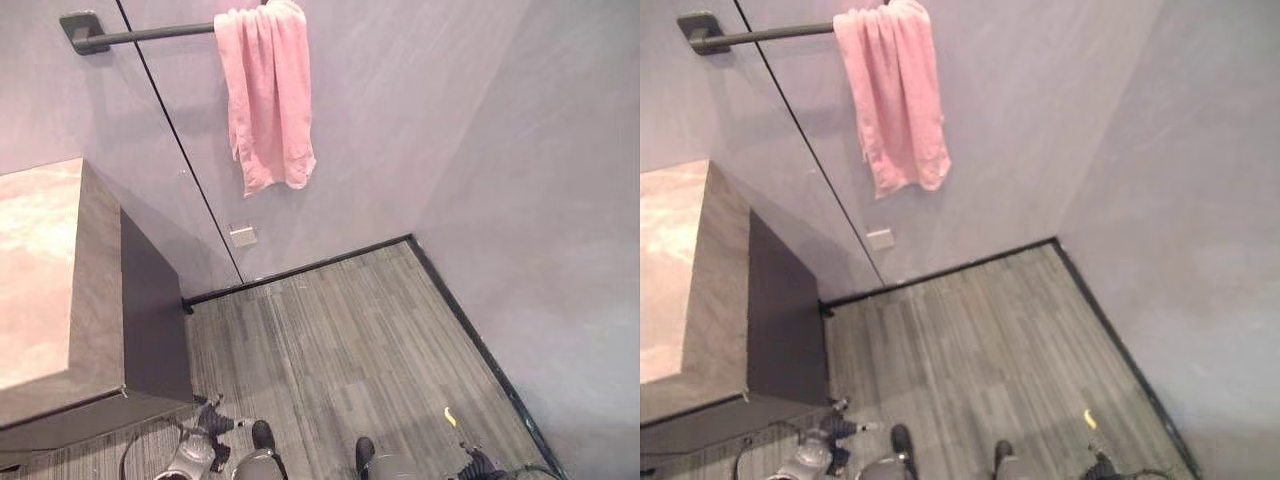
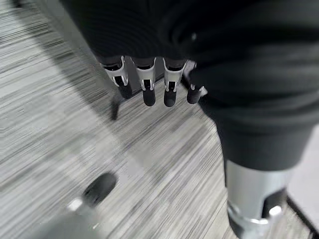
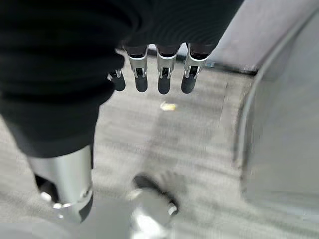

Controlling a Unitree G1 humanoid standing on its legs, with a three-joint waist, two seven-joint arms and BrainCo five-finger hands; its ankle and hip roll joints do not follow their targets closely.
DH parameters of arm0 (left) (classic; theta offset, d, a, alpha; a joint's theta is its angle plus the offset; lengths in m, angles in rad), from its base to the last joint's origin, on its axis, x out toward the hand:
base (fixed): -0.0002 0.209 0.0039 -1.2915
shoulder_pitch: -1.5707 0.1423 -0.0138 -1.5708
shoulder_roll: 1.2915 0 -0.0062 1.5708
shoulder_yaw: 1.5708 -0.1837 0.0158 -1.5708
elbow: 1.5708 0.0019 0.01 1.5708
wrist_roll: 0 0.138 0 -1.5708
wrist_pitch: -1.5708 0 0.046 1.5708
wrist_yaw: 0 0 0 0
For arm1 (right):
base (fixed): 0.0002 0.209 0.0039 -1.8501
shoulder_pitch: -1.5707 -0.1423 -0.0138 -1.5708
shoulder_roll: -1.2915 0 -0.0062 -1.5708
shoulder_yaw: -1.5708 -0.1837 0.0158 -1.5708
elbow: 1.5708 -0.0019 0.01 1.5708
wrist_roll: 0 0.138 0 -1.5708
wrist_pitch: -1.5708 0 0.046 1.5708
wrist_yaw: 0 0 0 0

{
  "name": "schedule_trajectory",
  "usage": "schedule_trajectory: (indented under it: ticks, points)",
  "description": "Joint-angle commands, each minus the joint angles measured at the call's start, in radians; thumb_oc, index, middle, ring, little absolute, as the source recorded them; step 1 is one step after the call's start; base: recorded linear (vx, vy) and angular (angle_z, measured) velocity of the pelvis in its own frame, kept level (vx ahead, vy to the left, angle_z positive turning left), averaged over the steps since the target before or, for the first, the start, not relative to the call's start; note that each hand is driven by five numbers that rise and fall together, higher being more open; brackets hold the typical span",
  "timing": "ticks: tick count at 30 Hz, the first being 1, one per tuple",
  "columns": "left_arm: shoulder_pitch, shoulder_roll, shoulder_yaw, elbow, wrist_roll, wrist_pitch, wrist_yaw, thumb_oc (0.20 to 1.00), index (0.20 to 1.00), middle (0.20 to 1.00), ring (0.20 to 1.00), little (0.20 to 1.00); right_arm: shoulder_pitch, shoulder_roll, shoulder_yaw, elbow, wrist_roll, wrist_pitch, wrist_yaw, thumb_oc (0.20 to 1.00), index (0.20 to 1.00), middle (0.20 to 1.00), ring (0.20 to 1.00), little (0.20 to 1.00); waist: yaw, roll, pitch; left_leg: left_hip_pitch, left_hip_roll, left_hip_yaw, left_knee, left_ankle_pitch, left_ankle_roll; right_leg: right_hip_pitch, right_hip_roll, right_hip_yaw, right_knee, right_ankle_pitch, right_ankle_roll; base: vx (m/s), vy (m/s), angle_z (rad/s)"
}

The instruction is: Put brush and paste in cup on sink, flatten towel.

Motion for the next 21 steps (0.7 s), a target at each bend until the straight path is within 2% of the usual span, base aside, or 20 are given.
schedule_trajectory:
  ticks: [1, 3, 4, 5, 6, 8, 9, 10, 11, 12, 13, 14, 15, 17, 18, 19, 20, 21]
  points:
    - [0.017, 0.045, 0.004, -0.021, -0.001, -0.012, 0.01, 1.0, 1.0, 1.0, 1.0, 1.0, -0.062, -0.011, -0.01, -0.043, 0.013, -0.017, -0.012, 1.0, 1.0, 1.0, 1.0, 1.0, -0.001, -0.004, 0.01, -0.048, 0.006, -0.032, 0.064, 0.031, -0.034, 0.135, -0.082, 0.049, -0.061, 0.245, 0.09, 0.1, 0.325, 0.15]
    - [0.03, 0.044, 0.0, -0.019, 0.011, -0.013, 0.001, 1.0, 1.0, 1.0, 1.0, 1.0, -0.065, -0.013, -0.011, -0.056, 0.015, -0.017, -0.01, 1.0, 1.0, 1.0, 1.0, 1.0, 0.002, 0.001, 0.002, -0.019, -0.026, -0.026, 0.034, 0.018, -0.016, 0.113, -0.106, 0.031, -0.033, 0.312, 0.091, 0.08, 0.257, 0.12]
    - [0.03, 0.044, 0.0, -0.019, 0.011, -0.013, 0.001, 1.0, 1.0, 1.0, 1.0, 1.0, -0.065, -0.013, -0.011, -0.056, 0.015, -0.017, -0.01, 1.0, 1.0, 1.0, 1.0, 1.0, 0.002, 0.001, 0.001, -0.019, -0.026, -0.025, 0.034, 0.018, -0.016, 0.112, -0.106, 0.032, -0.033, 0.313, 0.091, 0.07, 0.224, 0.04]
    - [0.042, 0.04, -0.003, -0.018, 0.015, -0.011, -0.006, 1.0, 1.0, 1.0, 1.0, 1.0, -0.07, -0.01, -0.015, -0.05, 0.018, -0.014, -0.012, 1.0, 1.0, 1.0, 1.0, 1.0, 0.006, 0.004, 0.003, 0.003, -0.048, -0.029, 0.007, 0.009, -0.003, 0.097, -0.125, 0.005, 0.004, 0.354, 0.092, 0.07, 0.233, -0.02]
    - [0.045, 0.037, -0.004, -0.018, 0.013, -0.01, -0.009, 1.0, 1.0, 1.0, 1.0, 1.0, -0.072, -0.011, -0.016, -0.049, 0.021, -0.014, -0.013, 1.0, 1.0, 1.0, 1.0, 1.0, 0.006, 0.01, 0.009, 0.013, -0.057, -0.033, 0.003, 0.004, 0.005, 0.092, -0.125, -0.001, 0.038, 0.354, 0.089, 0.1, 0.321, -0.1]
    - [0.047, 0.035, -0.004, -0.015, 0.015, -0.009, -0.017, 1.0, 1.0, 1.0, 1.0, 1.0, -0.077, -0.012, -0.017, -0.051, 0.03, -0.018, -0.014, 1.0, 1.0, 1.0, 1.0, 1.0, -0.006, 0.028, 0.018, 0.029, -0.071, -0.055, -0.008, -0.002, 0.018, 0.069, -0.067, 0.053, 0.126, 0.313, 0.072, 0.07, 0.194, 0.03]
    - [0.046, 0.035, -0.004, -0.015, 0.015, -0.009, -0.017, 1.0, 1.0, 1.0, 1.0, 1.0, -0.078, -0.012, -0.017, -0.051, 0.03, -0.018, -0.014, 1.0, 1.0, 1.0, 1.0, 1.0, -0.005, 0.029, 0.016, 0.026, -0.069, -0.054, -0.009, 0.0, 0.018, 0.065, -0.064, 0.055, 0.125, 0.316, 0.071, 0.07, 0.133, 0.36]
    - [0.047, 0.034, -0.004, -0.015, 0.016, -0.008, -0.02, 1.0, 1.0, 1.0, 1.0, 1.0, -0.077, -0.011, -0.015, -0.051, 0.035, -0.022, -0.013, 1.0, 1.0, 1.0, 1.0, 1.0, -0.014, 0.034, 0.017, 0.035, -0.078, -0.063, -0.014, -0.005, 0.025, 0.05, -0.016, 0.09, 0.16, 0.287, 0.062, 0.09, 0.198, 0.47]
    - [0.052, 0.032, -0.003, -0.009, 0.02, -0.007, -0.023, 1.0, 1.0, 1.0, 1.0, 1.0, -0.072, -0.007, -0.013, -0.053, 0.051, -0.028, -0.011, 1.0, 1.0, 1.0, 1.0, 1.0, -0.023, 0.043, 0.022, 0.055, -0.09, -0.067, -0.025, -0.012, 0.036, 0.025, 0.05, 0.093, 0.199, 0.218, 0.043, 0.13, 0.252, 0.43]
    - [0.056, 0.031, -0.003, -0.009, 0.019, -0.008, -0.025, 1.0, 1.0, 1.0, 1.0, 1.0, -0.069, -0.006, -0.01, -0.061, 0.057, -0.033, -0.01, 1.0, 1.0, 1.0, 1.0, 1.0, -0.029, 0.05, 0.026, 0.067, -0.091, -0.069, -0.032, -0.014, 0.038, -0.006, 0.093, 0.095, 0.215, 0.175, 0.03, 0.12, 0.231, 0.2]
    - [0.056, 0.03, -0.001, -0.005, 0.015, -0.009, -0.025, 1.0, 1.0, 1.0, 1.0, 1.0, -0.067, -0.006, -0.008, -0.066, 0.062, -0.039, -0.01, 1.0, 1.0, 1.0, 1.0, 1.0, -0.038, 0.054, 0.033, 0.082, -0.094, -0.076, -0.04, -0.018, 0.038, -0.051, 0.129, 0.089, 0.239, 0.121, 0.016, 0.08, 0.136, 0.16]
    - [0.057, 0.029, 0.002, -0.003, 0.011, -0.009, -0.025, 1.0, 1.0, 1.0, 1.0, 1.0, -0.065, -0.004, -0.006, -0.079, 0.068, -0.043, -0.011, 1.0, 1.0, 1.0, 1.0, 1.0, -0.042, 0.054, 0.042, 0.097, -0.098, -0.077, -0.044, -0.023, 0.037, -0.088, 0.148, 0.064, 0.233, 0.092, 0.01, 0.08, 0.103, 0.15]
    - [0.056, 0.027, 0.002, -0.001, 0.01, -0.008, -0.023, 1.0, 1.0, 1.0, 1.0, 1.0, -0.062, -0.005, -0.006, -0.089, 0.072, -0.045, -0.014, 1.0, 1.0, 1.0, 1.0, 1.0, -0.048, 0.053, 0.052, 0.116, -0.104, -0.079, -0.047, -0.032, 0.036, -0.117, 0.151, 0.035, 0.211, 0.089, 0.007, 0.08, 0.067, 0.14]
    - [0.053, 0.022, 0.004, -0.002, 0.006, -0.008, -0.024, 1.0, 1.0, 1.0, 1.0, 1.0, -0.056, -0.01, -0.006, -0.125, 0.082, -0.05, -0.017, 1.0, 1.0, 1.0, 1.0, 1.0, -0.067, 0.049, 0.071, 0.15, -0.117, -0.088, -0.039, -0.057, 0.033, -0.17, 0.145, 0.017, 0.147, 0.126, 0.013, 0.1, 0.026, 0.0]
    - [0.053, 0.022, 0.004, -0.002, 0.006, -0.008, -0.024, 1.0, 1.0, 1.0, 1.0, 1.0, -0.056, -0.01, -0.006, -0.125, 0.082, -0.05, -0.017, 1.0, 1.0, 1.0, 1.0, 1.0, -0.068, 0.049, 0.072, 0.15, -0.117, -0.089, -0.039, -0.057, 0.033, -0.17, 0.145, 0.017, 0.147, 0.126, 0.013, 0.14, 0.005, 0.1]
    - [0.052, 0.018, 0.005, -0.001, 0.005, -0.01, -0.024, 1.0, 1.0, 1.0, 1.0, 1.0, -0.054, -0.011, -0.01, -0.131, 0.089, -0.051, -0.017, 1.0, 1.0, 1.0, 1.0, 1.0, -0.077, 0.045, 0.08, 0.166, -0.125, -0.094, -0.03, -0.073, 0.03, -0.196, 0.135, 0.012, 0.089, 0.152, 0.02, 0.24, -0.023, 0.17]
    - [0.049, 0.015, 0.008, -0.007, 0.005, -0.011, -0.023, 1.0, 1.0, 1.0, 1.0, 1.0, -0.048, -0.017, -0.011, -0.157, 0.085, -0.05, -0.015, 1.0, 1.0, 1.0, 1.0, 1.0, -0.091, 0.034, 0.088, 0.194, -0.136, -0.096, -0.019, -0.095, 0.023, -0.227, 0.097, -0.01, 0.006, 0.202, 0.037, 0.33, -0.044, 0.15]
    - [0.046, 0.011, 0.009, -0.009, 0.005, -0.012, -0.024, 1.0, 1.0, 1.0, 1.0, 1.0, -0.045, -0.018, -0.012, -0.163, 0.082, -0.05, -0.016, 1.0, 1.0, 1.0, 1.0, 1.0, -0.097, 0.031, 0.093, 0.206, -0.14, -0.105, -0.007, -0.107, 0.02, -0.227, 0.078, -0.017, -0.039, 0.224, 0.044, 0.25, -0.042, 0.51]
